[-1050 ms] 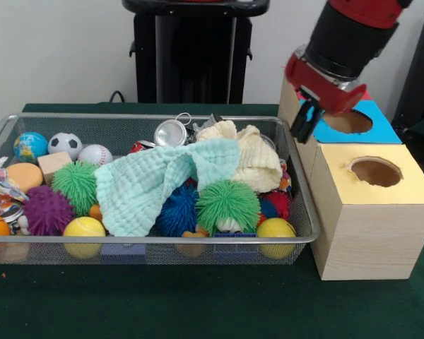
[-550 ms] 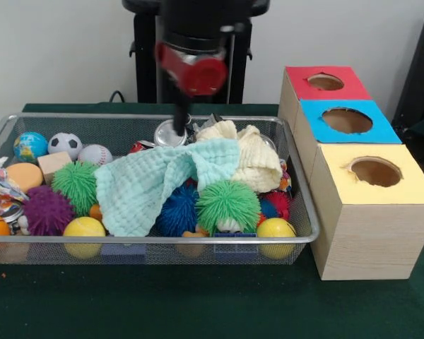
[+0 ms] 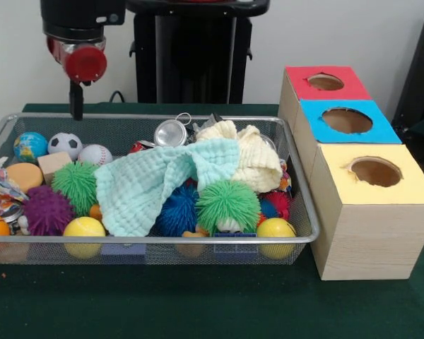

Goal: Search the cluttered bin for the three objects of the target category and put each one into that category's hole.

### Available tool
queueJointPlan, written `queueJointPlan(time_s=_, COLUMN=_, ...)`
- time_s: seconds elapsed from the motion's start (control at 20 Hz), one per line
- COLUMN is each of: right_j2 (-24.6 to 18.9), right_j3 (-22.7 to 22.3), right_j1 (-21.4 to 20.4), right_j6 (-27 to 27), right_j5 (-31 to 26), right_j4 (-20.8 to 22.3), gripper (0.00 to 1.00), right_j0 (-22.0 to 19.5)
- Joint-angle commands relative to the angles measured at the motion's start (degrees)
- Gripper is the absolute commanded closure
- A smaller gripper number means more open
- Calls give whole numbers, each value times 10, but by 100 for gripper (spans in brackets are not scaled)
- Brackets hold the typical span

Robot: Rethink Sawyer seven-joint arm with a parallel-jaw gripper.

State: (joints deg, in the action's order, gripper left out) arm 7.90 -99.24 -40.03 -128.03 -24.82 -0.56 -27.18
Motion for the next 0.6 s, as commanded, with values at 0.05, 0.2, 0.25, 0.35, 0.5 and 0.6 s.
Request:
queueJointPlan(time_s=0.05, right_j2=-119, right_j3=-43, right_j1=4, right_j6=134, right_j5=10, right_j4=92, gripper=100, right_j0=0)
queueJointPlan(time_s=0.2, right_j2=-130, right_j3=-36, right_j1=11, right_j6=117, right_j5=15, right_j4=121, gripper=100, right_j0=-4)
queueJointPlan(time_s=0.25, right_j2=-135, right_j3=-34, right_j1=14, right_j6=115, right_j5=16, right_j4=130, gripper=100, right_j0=-7)
queueJointPlan(time_s=0.35, right_j2=-143, right_j3=-30, right_j1=21, right_j6=107, right_j5=22, right_j4=147, gripper=100, right_j0=-12)
queueJointPlan(time_s=0.5, right_j2=-150, right_j3=-23, right_j1=33, right_j6=95, right_j5=32, right_j4=173, gripper=100, right_j0=-16)
queueJointPlan(time_s=0.6, right_j2=-150, right_j3=-22, right_j1=33, right_j6=85, right_j5=33, right_j4=185, gripper=100, right_j0=-17)
